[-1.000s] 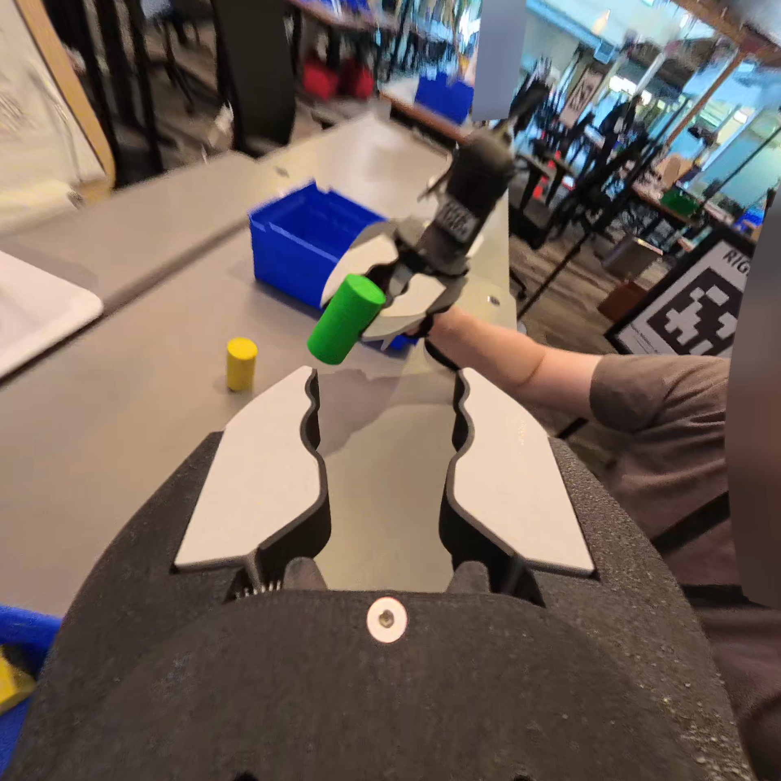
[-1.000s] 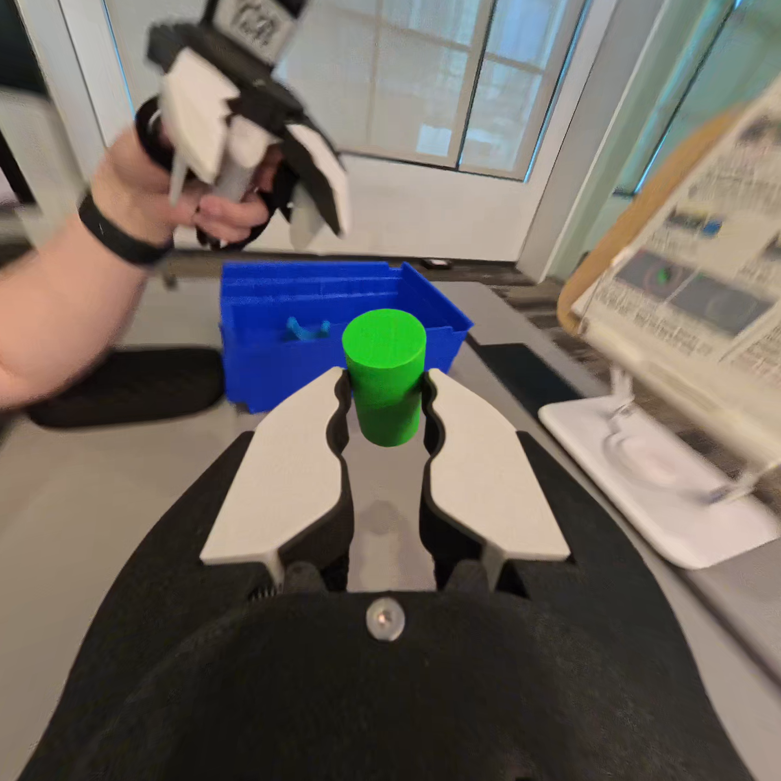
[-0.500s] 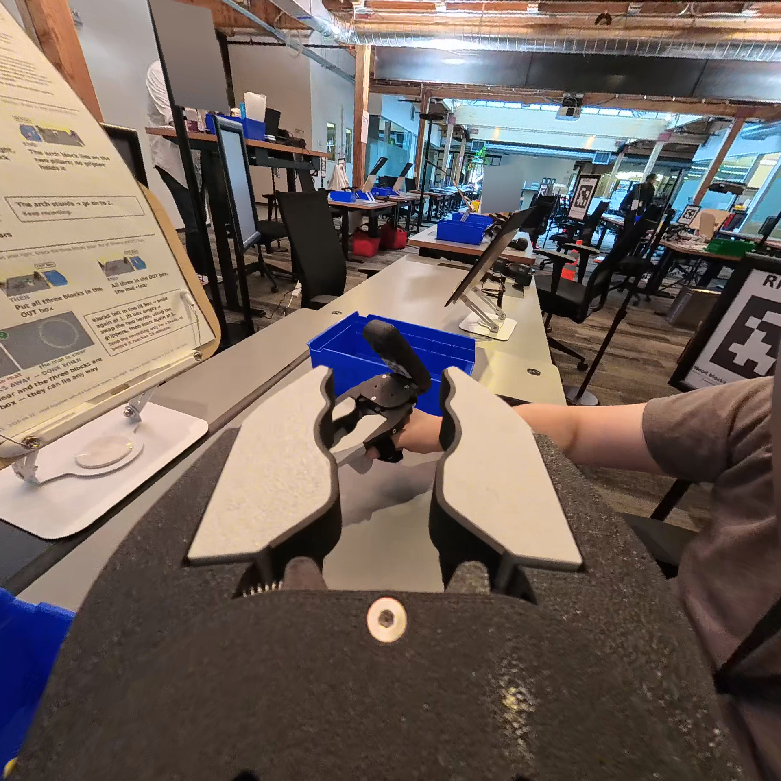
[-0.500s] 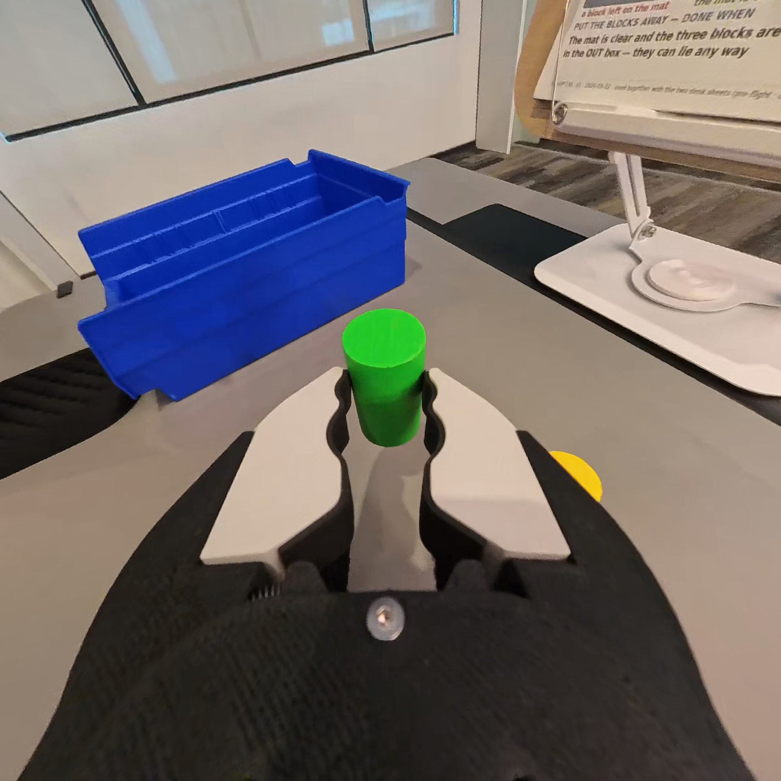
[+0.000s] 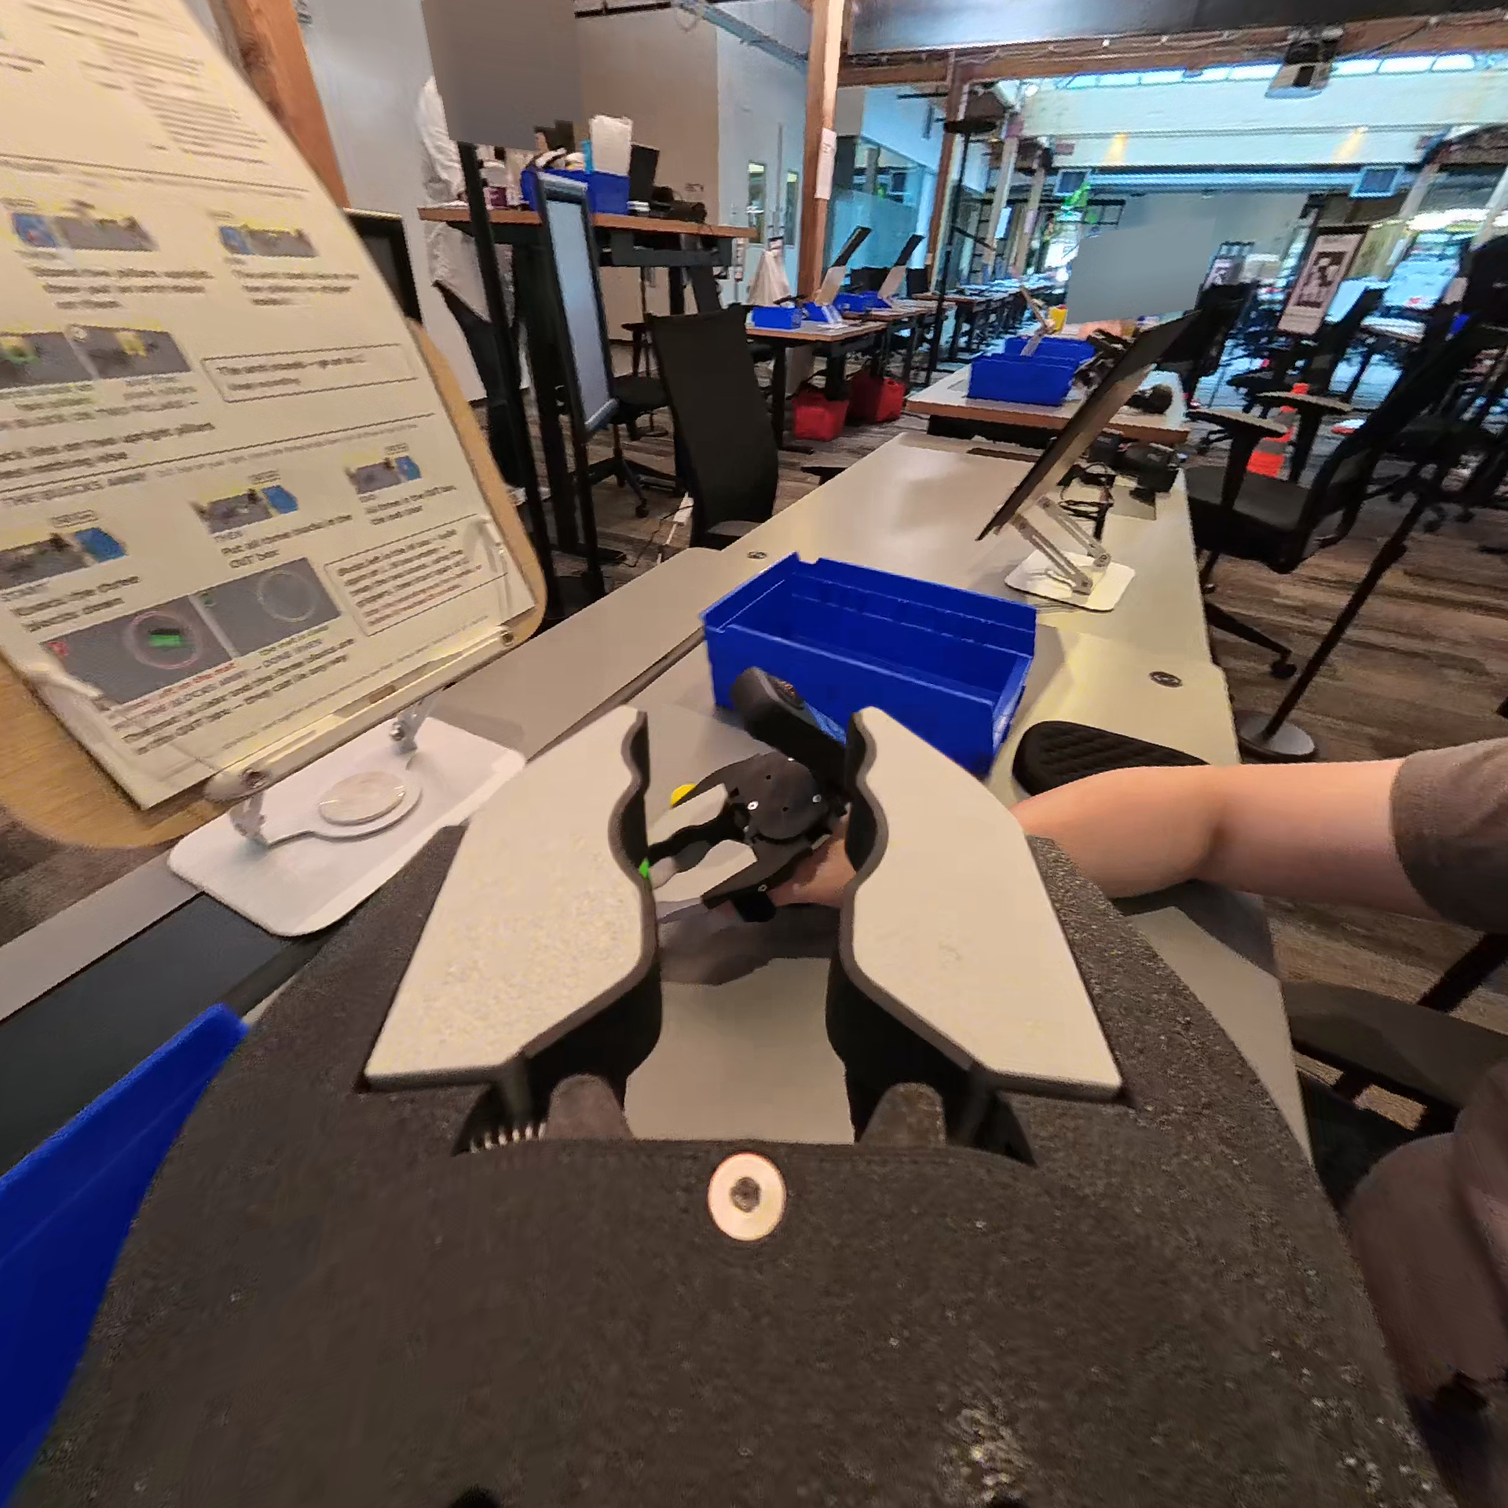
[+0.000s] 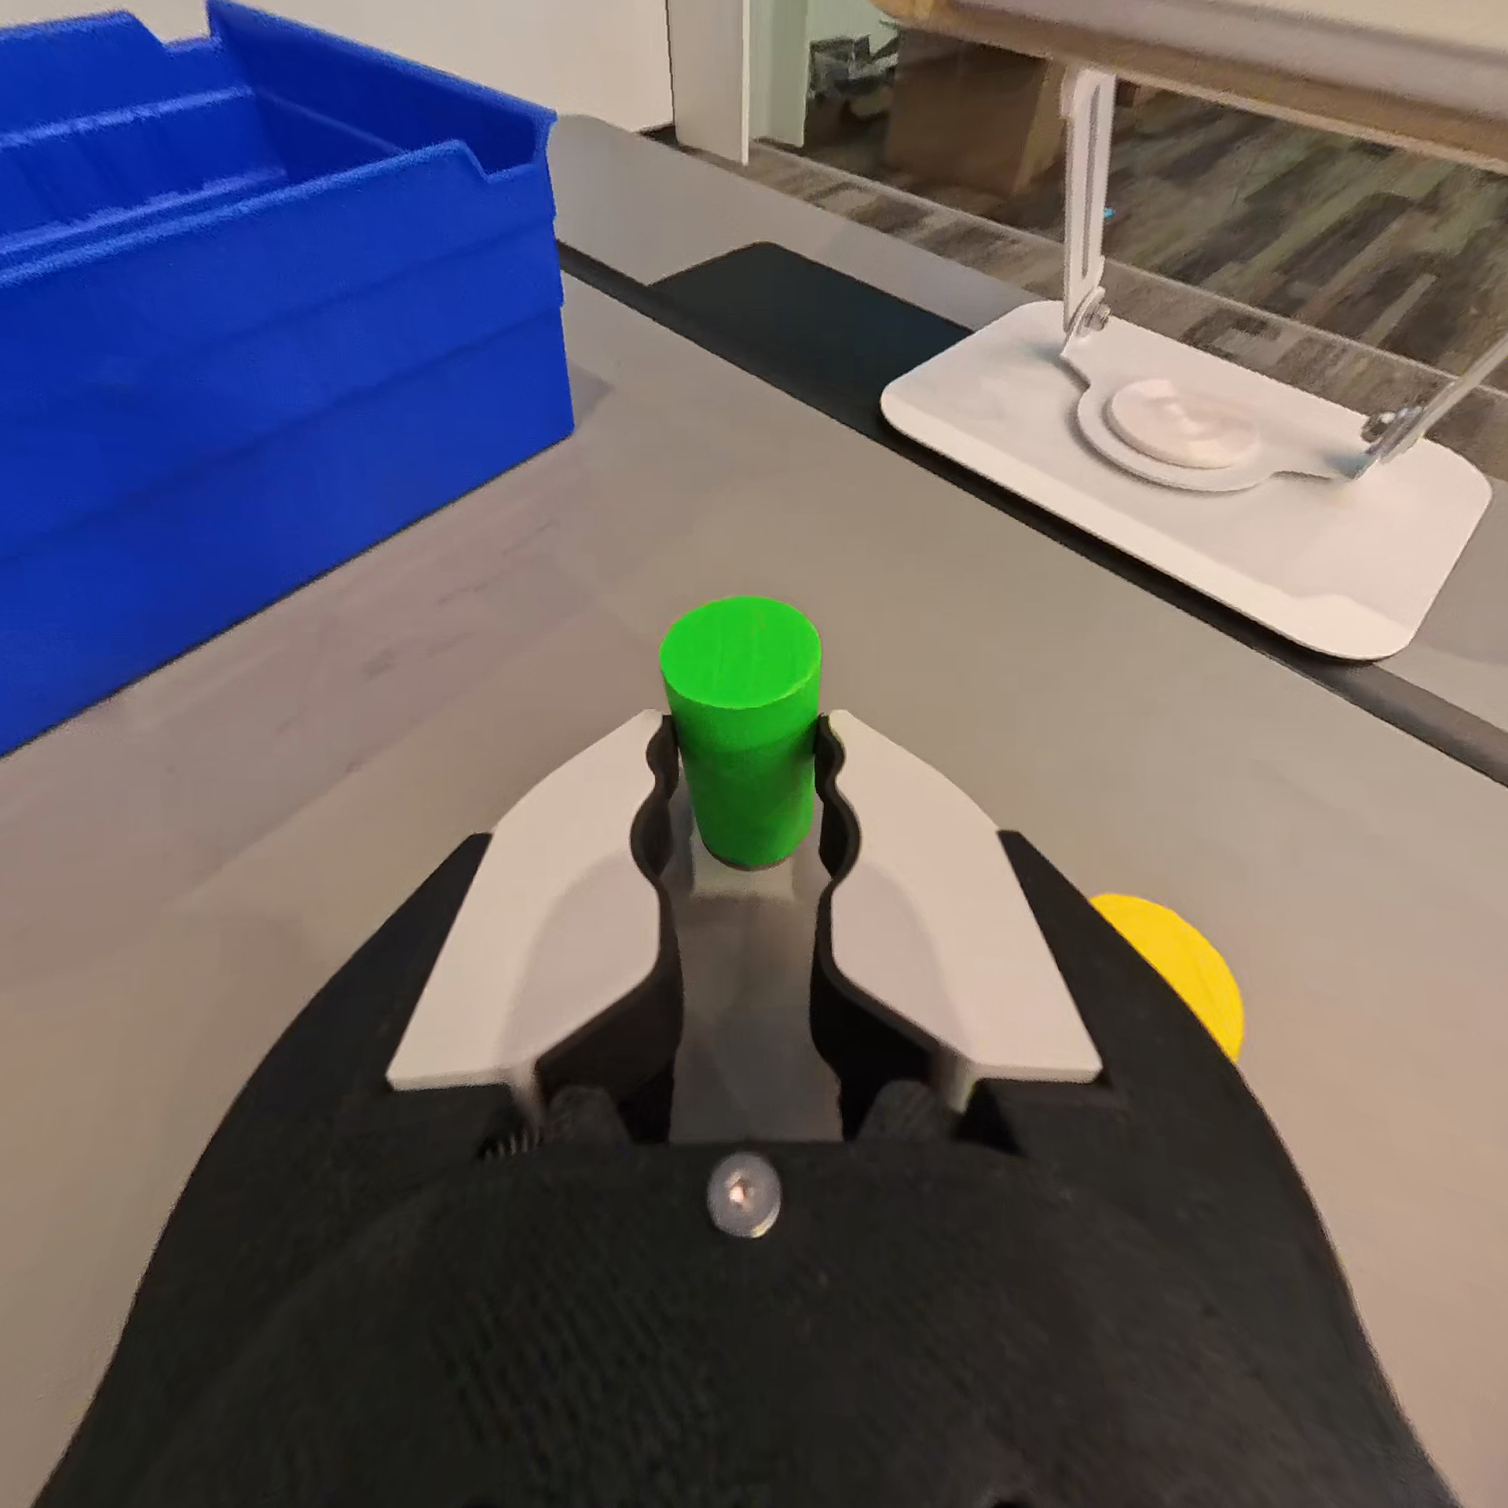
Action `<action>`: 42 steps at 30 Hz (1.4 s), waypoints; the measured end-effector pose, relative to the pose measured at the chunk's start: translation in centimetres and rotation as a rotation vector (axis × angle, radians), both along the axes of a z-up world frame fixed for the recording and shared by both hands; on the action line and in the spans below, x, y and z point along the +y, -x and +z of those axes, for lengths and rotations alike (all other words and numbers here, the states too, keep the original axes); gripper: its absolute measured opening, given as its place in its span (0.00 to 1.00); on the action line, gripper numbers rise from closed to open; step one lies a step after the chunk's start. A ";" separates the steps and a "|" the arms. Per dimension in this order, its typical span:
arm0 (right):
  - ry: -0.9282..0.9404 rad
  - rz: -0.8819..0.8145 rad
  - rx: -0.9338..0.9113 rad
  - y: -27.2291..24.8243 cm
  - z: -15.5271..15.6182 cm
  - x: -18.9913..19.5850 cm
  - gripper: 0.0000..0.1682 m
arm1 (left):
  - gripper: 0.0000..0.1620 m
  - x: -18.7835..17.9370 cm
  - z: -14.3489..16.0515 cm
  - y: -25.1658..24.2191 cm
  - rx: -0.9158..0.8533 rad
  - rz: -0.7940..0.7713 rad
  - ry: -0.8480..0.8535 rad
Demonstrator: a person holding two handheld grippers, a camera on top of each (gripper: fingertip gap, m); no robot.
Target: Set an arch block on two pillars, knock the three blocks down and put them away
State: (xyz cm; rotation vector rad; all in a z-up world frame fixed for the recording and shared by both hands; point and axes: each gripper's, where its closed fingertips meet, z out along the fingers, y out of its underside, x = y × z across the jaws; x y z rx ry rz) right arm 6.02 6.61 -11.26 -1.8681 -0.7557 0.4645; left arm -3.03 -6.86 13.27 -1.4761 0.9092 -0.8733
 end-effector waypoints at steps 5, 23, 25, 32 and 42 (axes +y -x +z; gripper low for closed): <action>0.033 -0.009 -0.080 0.1 -1.1 0.1 0.20 | 0.28 3.3 -2.4 4.2 0.145 0.224 0.037; -0.134 -0.014 -0.160 -0.4 3.9 -1.9 0.35 | 0.20 13.7 -20.2 13.8 0.568 0.652 0.480; -0.156 0.021 -0.144 -0.2 5.5 -3.0 0.35 | 0.19 14.2 -22.0 13.2 0.621 0.642 0.502; -0.241 0.096 -0.077 -0.4 10.8 -5.9 0.35 | 0.18 15.1 -26.7 13.8 0.867 0.666 0.557; -0.257 0.142 -0.122 -0.8 11.3 -6.3 0.35 | 0.08 15.6 -25.3 13.7 0.752 0.600 0.525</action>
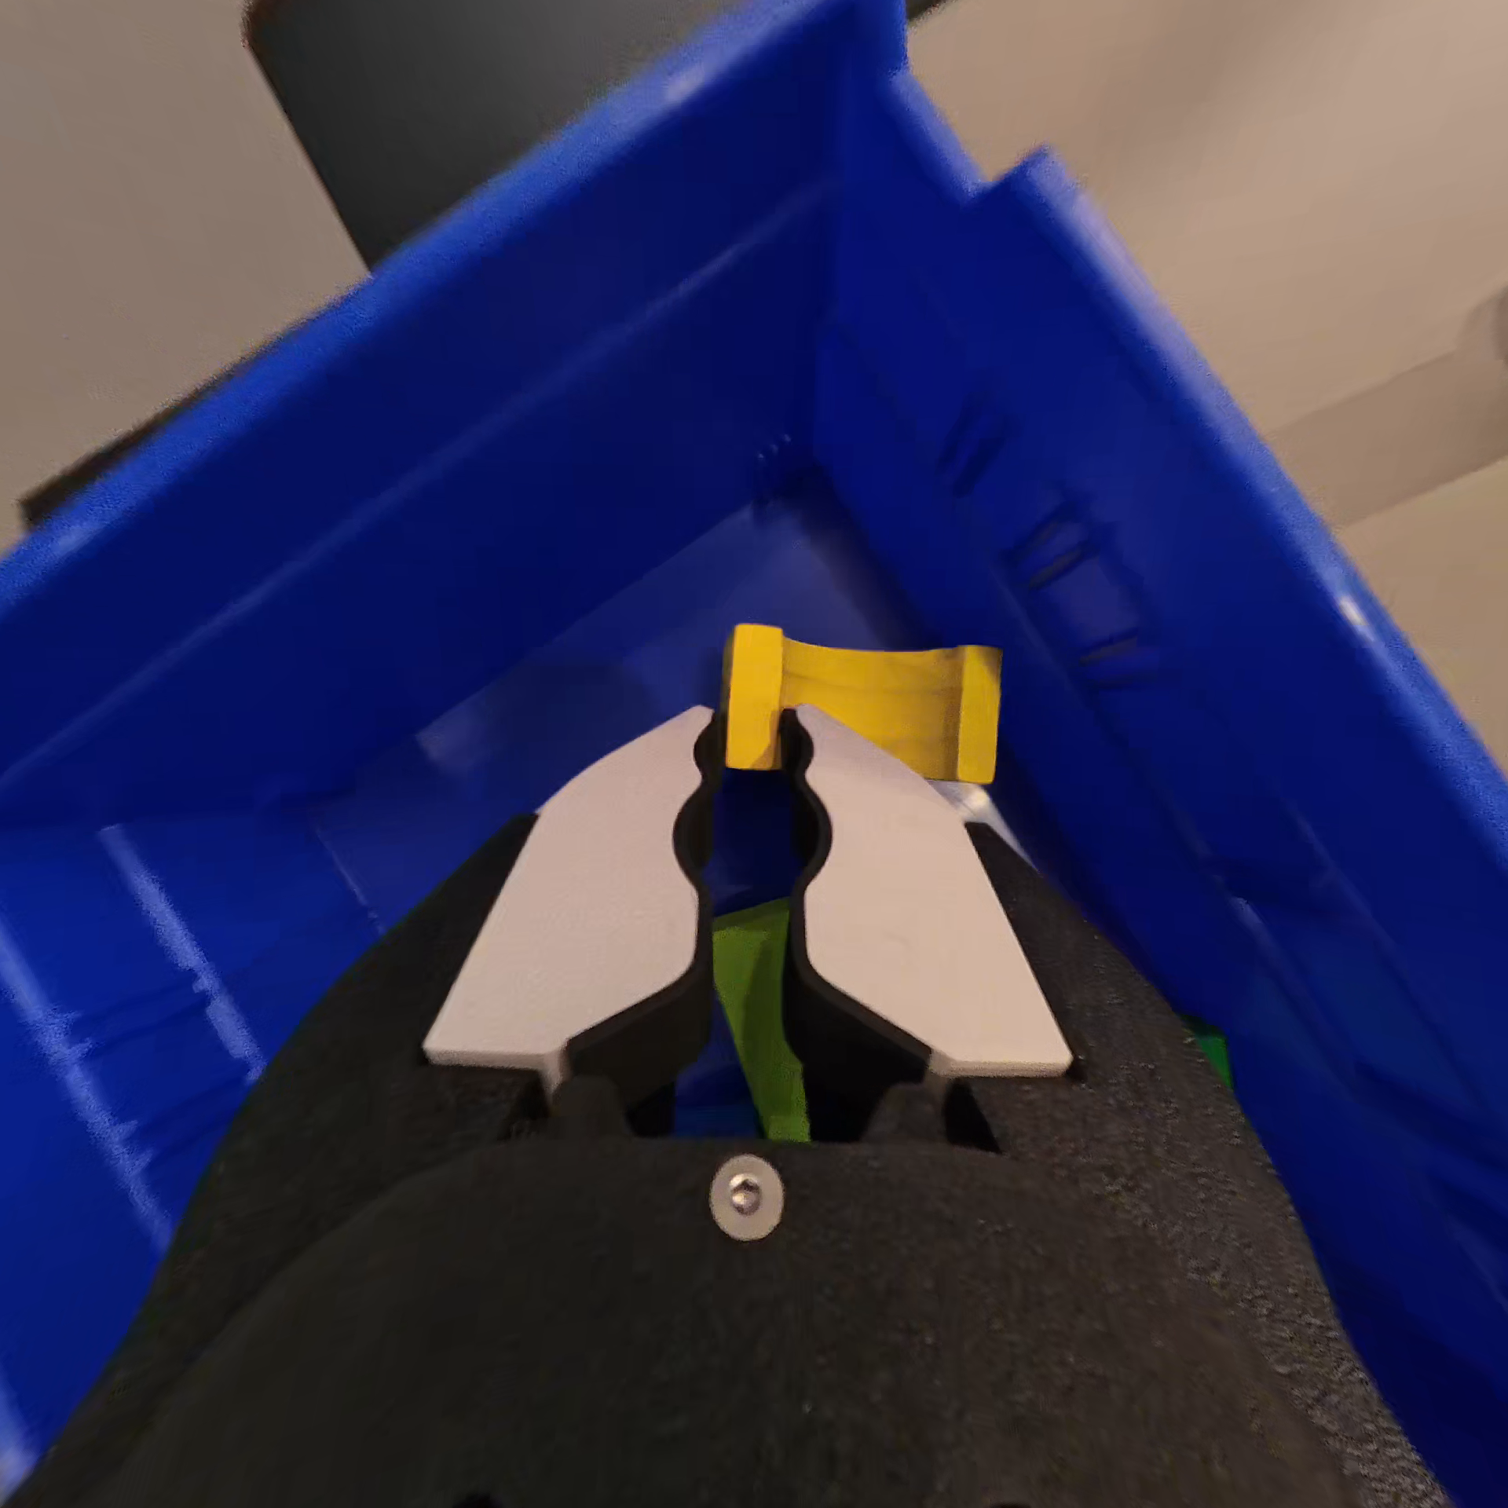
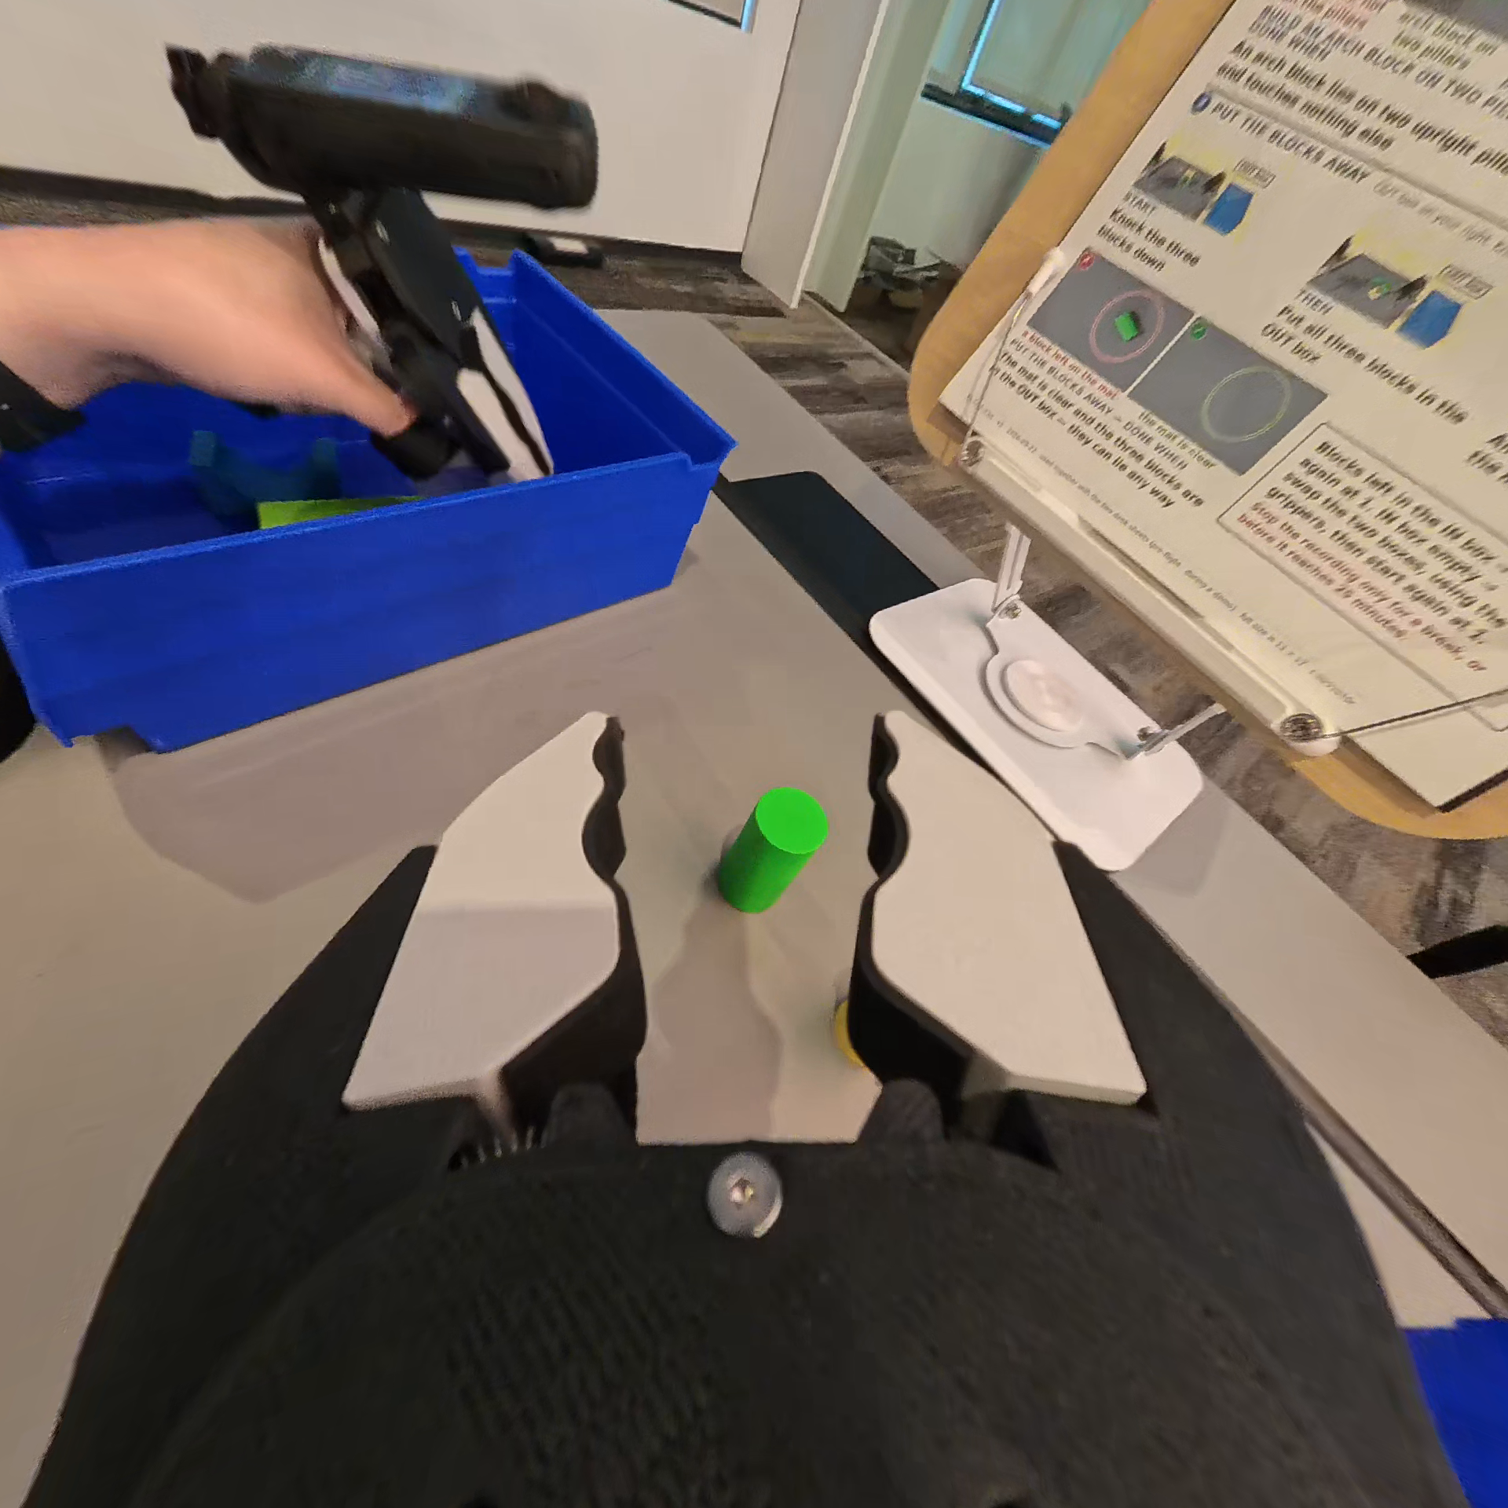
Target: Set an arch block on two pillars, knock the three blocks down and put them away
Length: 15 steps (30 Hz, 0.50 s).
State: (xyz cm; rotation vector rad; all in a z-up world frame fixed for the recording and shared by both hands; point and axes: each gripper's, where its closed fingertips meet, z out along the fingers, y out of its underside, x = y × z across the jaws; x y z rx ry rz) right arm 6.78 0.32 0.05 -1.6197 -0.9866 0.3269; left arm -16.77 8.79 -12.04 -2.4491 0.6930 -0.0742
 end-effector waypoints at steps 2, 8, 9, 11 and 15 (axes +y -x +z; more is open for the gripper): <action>0.041 0.015 0.014 0.1 -0.6 0.0 0.35 | 0.08 -0.3 1.7 0.4 -0.017 0.001 -0.040; 0.136 0.096 0.085 0.5 -0.9 -0.5 0.34 | 0.08 -1.9 8.3 0.3 -0.017 -0.062 -0.215; 0.158 0.123 0.113 0.7 -0.7 -0.8 0.34 | 0.08 -2.6 10.3 -0.9 -0.052 -0.101 -0.266; 0.231 0.205 0.202 1.4 0.2 -1.9 0.34 | 0.08 -4.7 14.6 -4.8 -0.146 -0.253 -0.393; 0.560 0.427 0.496 2.0 2.8 -4.5 0.35 | 0.08 -11.0 20.4 -14.1 -0.261 -0.615 -0.611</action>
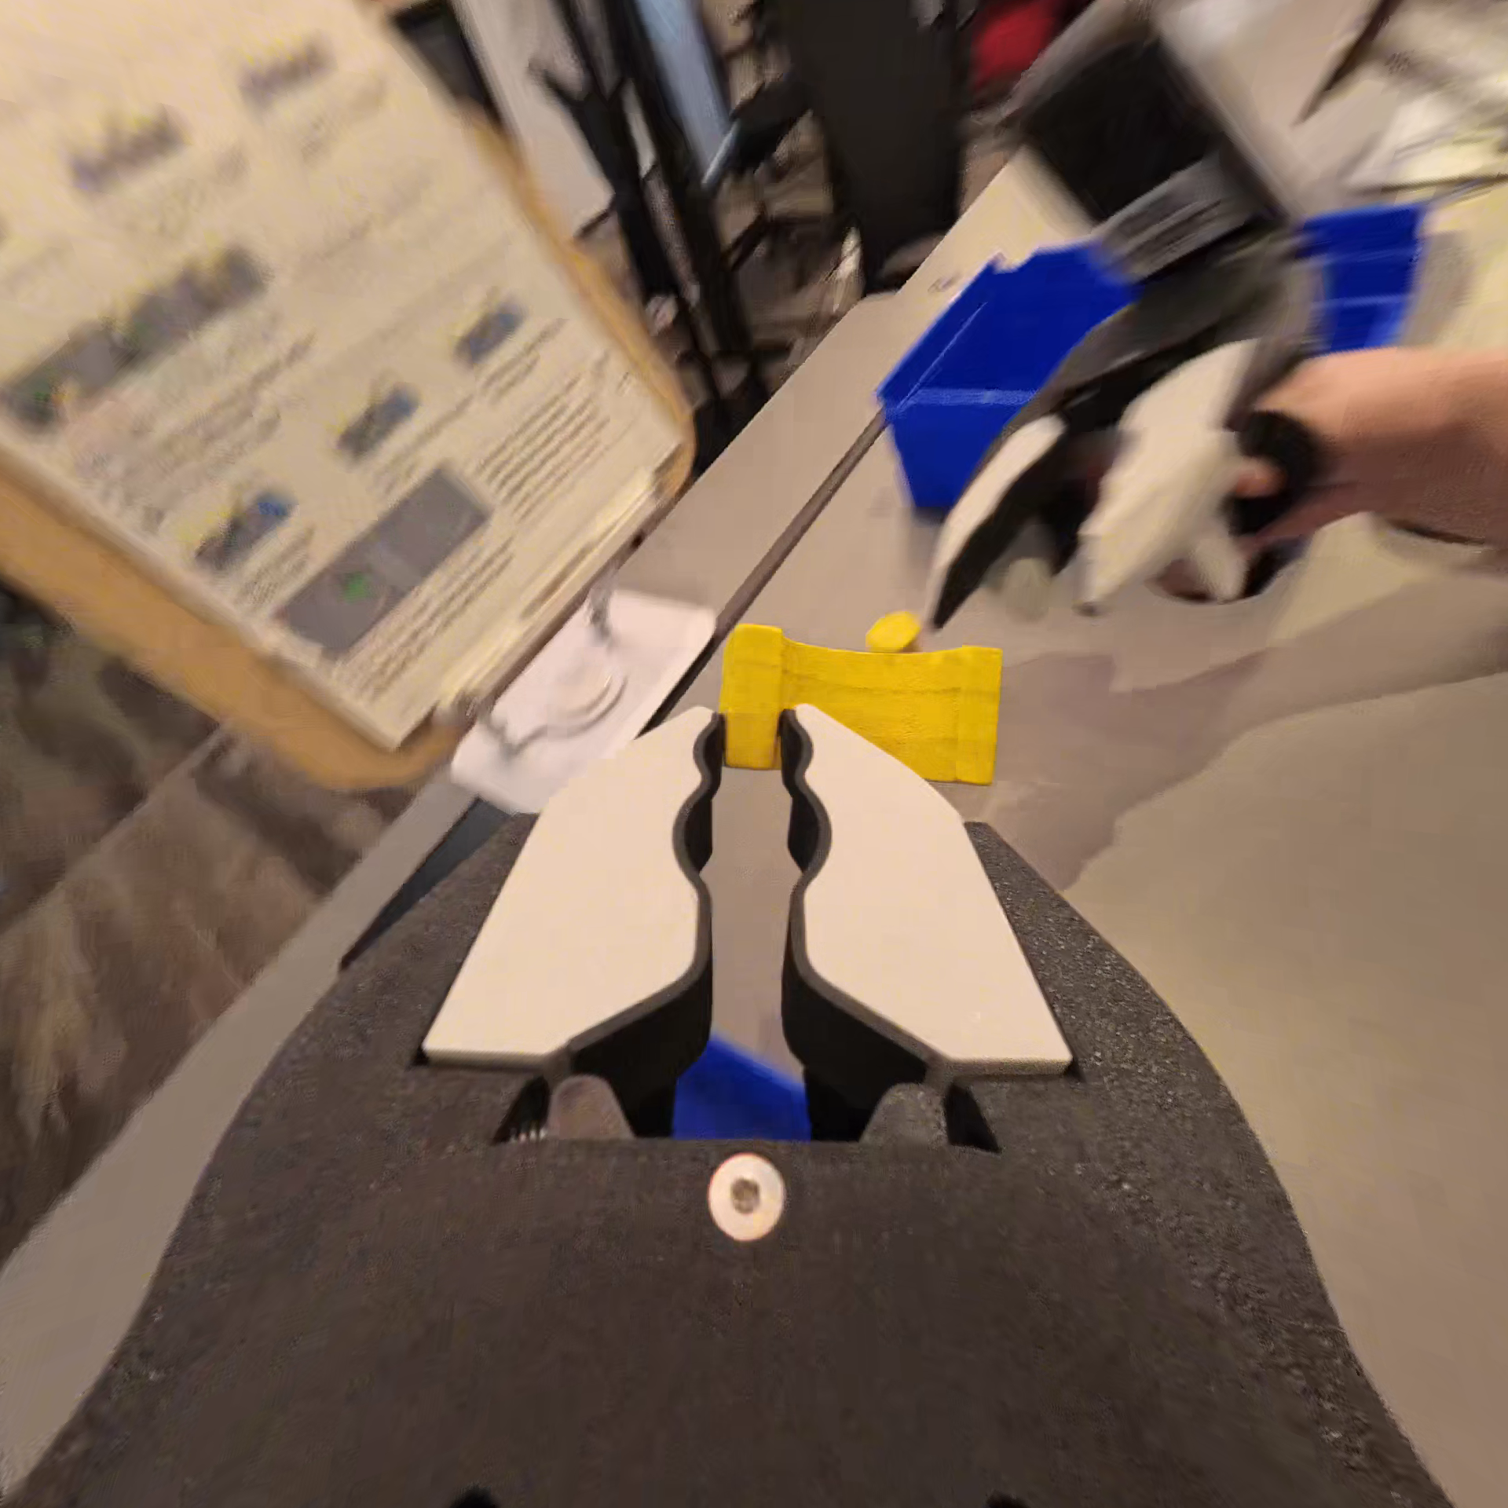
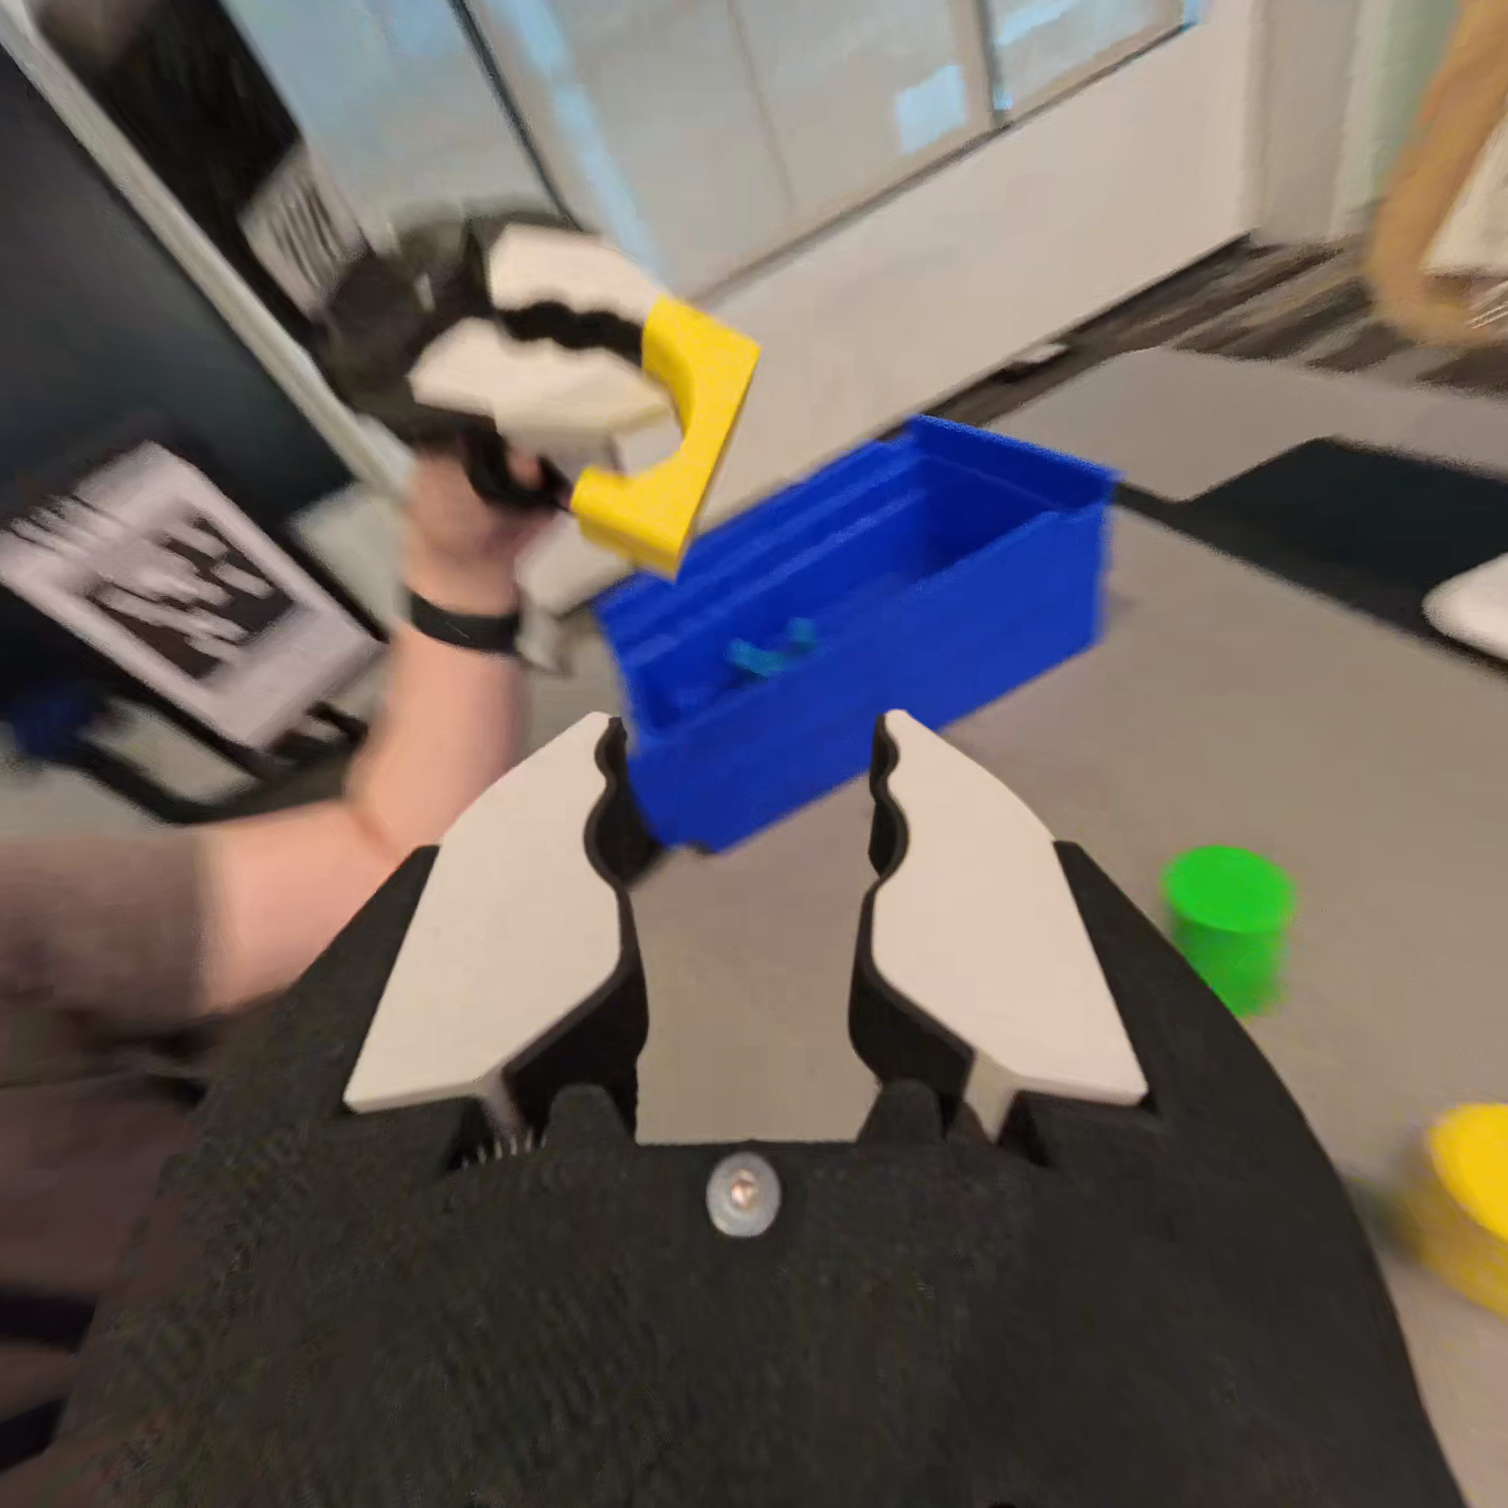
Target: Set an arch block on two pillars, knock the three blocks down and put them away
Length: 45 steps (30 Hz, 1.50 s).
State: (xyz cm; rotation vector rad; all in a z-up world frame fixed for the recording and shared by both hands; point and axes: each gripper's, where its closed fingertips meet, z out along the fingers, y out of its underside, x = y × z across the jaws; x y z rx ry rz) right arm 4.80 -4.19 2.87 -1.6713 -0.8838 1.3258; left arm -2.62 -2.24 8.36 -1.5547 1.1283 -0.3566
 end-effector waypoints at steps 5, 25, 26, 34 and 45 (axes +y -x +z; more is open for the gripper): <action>0.468 0.338 0.473 -2.3 5.0 -1.7 0.34 | 0.08 -5.9 2.0 -7.4 -0.098 -0.243 -0.034; 0.406 0.668 0.518 -3.2 7.4 -6.8 0.21 | 0.17 -7.0 3.4 -8.8 -0.196 -0.227 -0.132; 0.358 0.622 0.497 -3.9 7.5 -6.0 0.21 | 0.18 -6.5 3.7 -8.1 -0.204 -0.186 -0.148; -0.137 -0.029 -0.269 -8.2 -0.6 4.2 0.21 | 0.15 -4.3 1.5 -4.0 -0.097 -0.020 0.047; -0.382 0.186 -1.082 -6.4 -7.7 8.7 0.21 | 0.17 -0.7 -4.7 -4.2 0.092 0.087 0.172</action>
